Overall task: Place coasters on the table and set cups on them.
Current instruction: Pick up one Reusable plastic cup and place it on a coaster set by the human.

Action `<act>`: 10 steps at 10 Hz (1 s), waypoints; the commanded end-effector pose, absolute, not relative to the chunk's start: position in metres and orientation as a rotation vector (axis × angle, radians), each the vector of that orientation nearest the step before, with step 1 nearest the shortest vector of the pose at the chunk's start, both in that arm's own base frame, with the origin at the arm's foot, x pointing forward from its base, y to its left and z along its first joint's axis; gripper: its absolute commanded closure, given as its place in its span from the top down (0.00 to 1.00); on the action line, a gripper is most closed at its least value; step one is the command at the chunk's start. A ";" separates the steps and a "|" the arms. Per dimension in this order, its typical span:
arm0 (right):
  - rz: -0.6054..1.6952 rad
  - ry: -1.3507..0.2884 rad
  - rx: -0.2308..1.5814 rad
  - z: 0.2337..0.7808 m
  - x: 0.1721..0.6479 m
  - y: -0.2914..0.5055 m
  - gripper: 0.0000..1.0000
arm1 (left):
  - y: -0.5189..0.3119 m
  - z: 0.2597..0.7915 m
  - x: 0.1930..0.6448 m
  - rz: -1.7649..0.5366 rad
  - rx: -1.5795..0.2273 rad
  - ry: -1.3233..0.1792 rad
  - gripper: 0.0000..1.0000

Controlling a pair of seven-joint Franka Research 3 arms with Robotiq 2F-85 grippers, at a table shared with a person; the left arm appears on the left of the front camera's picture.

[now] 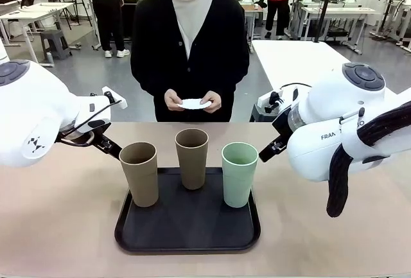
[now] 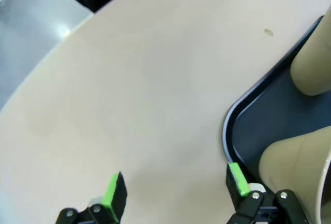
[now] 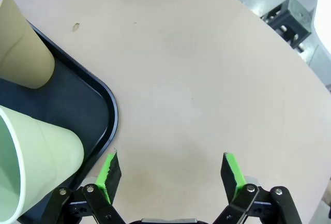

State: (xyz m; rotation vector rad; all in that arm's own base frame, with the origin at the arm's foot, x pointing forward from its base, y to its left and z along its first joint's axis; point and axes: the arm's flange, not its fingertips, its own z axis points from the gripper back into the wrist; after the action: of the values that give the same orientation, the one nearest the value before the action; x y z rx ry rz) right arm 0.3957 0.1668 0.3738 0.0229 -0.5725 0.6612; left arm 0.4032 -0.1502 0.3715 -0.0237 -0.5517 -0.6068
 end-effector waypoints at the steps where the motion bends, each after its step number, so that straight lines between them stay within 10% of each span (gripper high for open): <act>1: 0.661 -0.573 0.023 0.374 0.396 0.167 1.00 | -0.150 0.371 0.403 -0.607 -0.024 -0.552 1.00; 10: 0.661 -0.573 0.023 0.374 0.396 0.167 1.00 | -0.150 0.371 0.403 -0.607 -0.024 -0.552 1.00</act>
State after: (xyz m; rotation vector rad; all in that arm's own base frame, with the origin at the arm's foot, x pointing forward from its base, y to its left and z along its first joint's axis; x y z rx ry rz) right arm 0.3957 0.1667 0.3738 0.0229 -0.5725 0.6611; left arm 0.4032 -0.1502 0.3715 -0.0237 -0.5517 -0.6068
